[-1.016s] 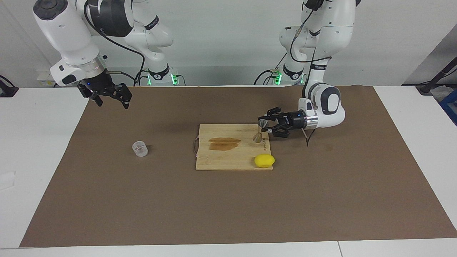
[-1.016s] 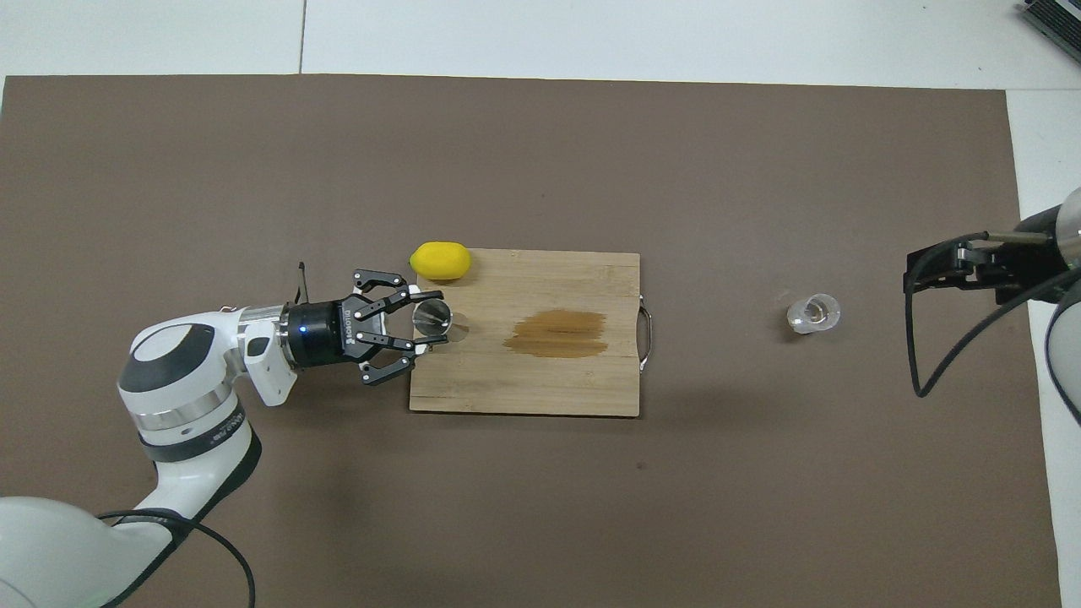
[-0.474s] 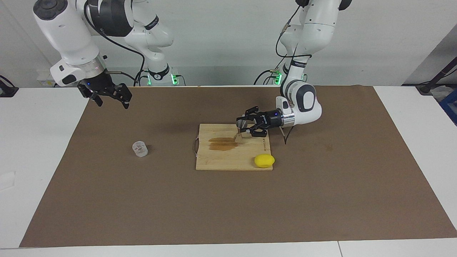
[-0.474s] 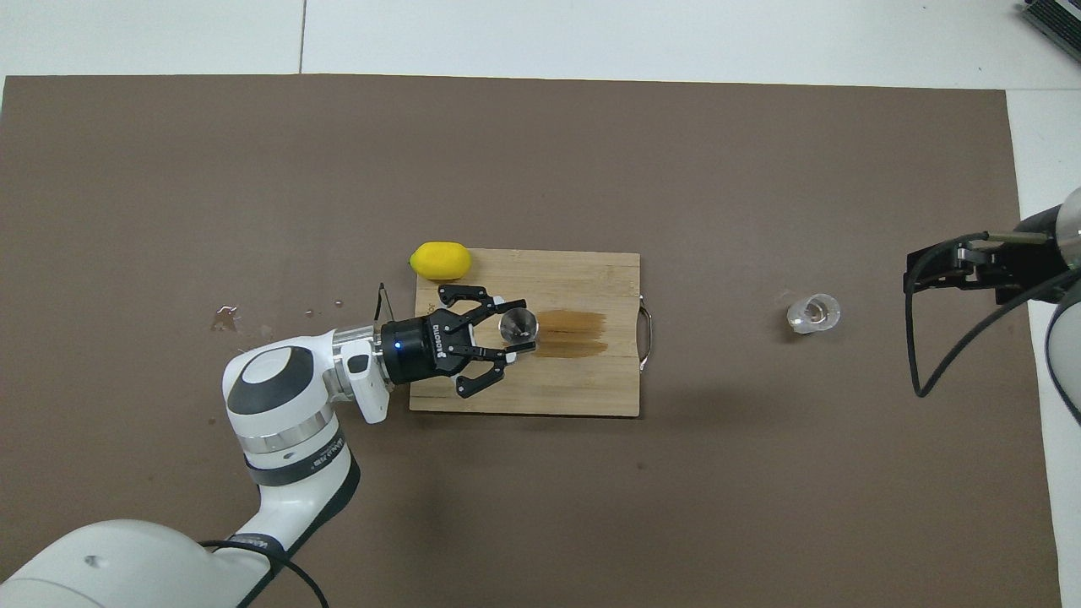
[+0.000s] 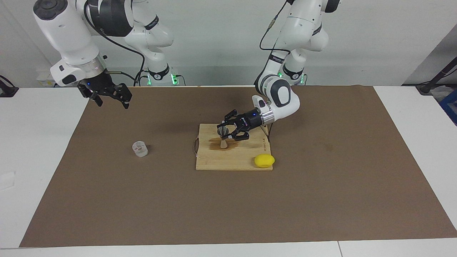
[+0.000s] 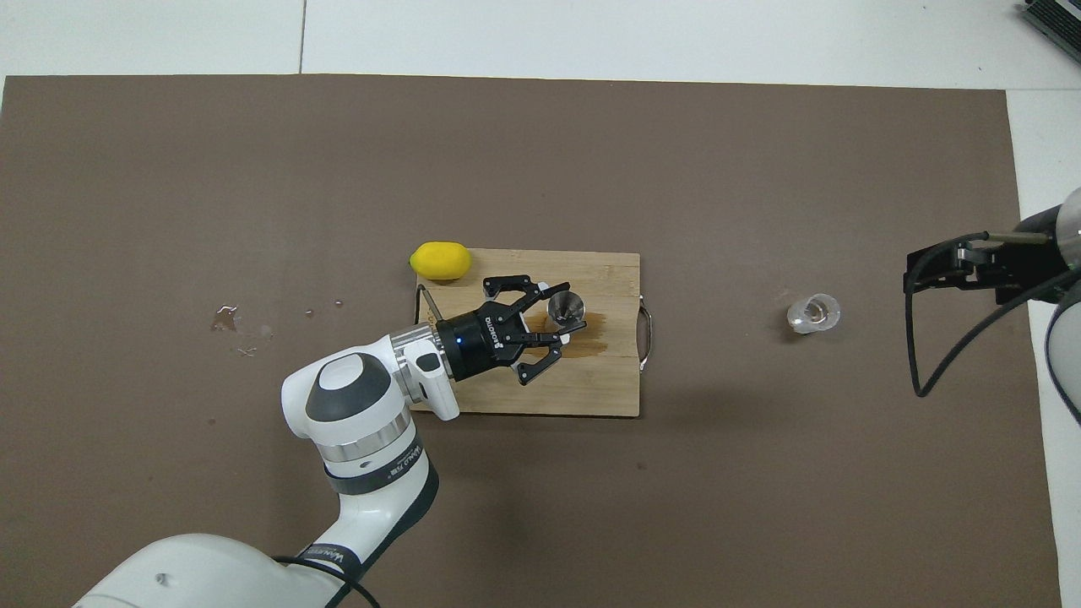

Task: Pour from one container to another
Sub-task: 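Set the metal cup down on the board and open the left gripper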

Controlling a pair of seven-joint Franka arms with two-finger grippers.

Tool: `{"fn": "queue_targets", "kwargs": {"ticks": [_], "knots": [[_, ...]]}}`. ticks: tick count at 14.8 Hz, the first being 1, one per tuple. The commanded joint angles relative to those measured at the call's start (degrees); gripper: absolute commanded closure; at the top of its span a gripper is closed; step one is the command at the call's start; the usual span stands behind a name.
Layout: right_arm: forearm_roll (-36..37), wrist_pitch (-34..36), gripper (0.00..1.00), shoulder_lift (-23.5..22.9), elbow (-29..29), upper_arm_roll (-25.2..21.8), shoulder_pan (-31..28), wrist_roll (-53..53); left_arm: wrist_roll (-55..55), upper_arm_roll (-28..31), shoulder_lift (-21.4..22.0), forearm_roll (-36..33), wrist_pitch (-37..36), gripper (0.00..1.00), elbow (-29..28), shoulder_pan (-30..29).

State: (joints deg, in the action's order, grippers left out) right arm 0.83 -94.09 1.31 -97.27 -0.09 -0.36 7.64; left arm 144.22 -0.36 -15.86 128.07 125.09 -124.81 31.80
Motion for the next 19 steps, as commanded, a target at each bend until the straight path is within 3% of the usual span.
{"fn": "queue_targets", "kwargs": {"ticks": [1, 4, 6, 12, 19], "knots": [[-1.3, 0.7, 0.0, 1.1, -0.9, 0.2, -0.6, -0.9, 2.6, 0.2, -1.1, 1.9, 1.1, 0.47, 0.8, 0.8], [-1.3, 0.7, 0.0, 1.1, -0.9, 0.2, -0.6, -0.9, 4.0, 0.2, -1.7, 1.9, 1.0, 0.44, 0.8, 0.8], [-1.3, 0.7, 0.0, 1.1, -0.9, 0.2, -0.6, -0.9, 4.0, 0.2, -1.7, 2.0, 1.1, 0.0, 0.7, 0.7], [-1.3, 0.7, 0.0, 1.1, -0.9, 0.2, -0.6, -0.9, 3.9, 0.3, -0.8, 1.8, -1.4, 0.0, -1.0, 0.3], [-1.3, 0.7, 0.0, 1.1, -0.9, 0.2, -0.6, -0.9, 3.8, 0.5, 4.9, -0.5, -1.9, 0.0, -5.5, -1.4]]}}
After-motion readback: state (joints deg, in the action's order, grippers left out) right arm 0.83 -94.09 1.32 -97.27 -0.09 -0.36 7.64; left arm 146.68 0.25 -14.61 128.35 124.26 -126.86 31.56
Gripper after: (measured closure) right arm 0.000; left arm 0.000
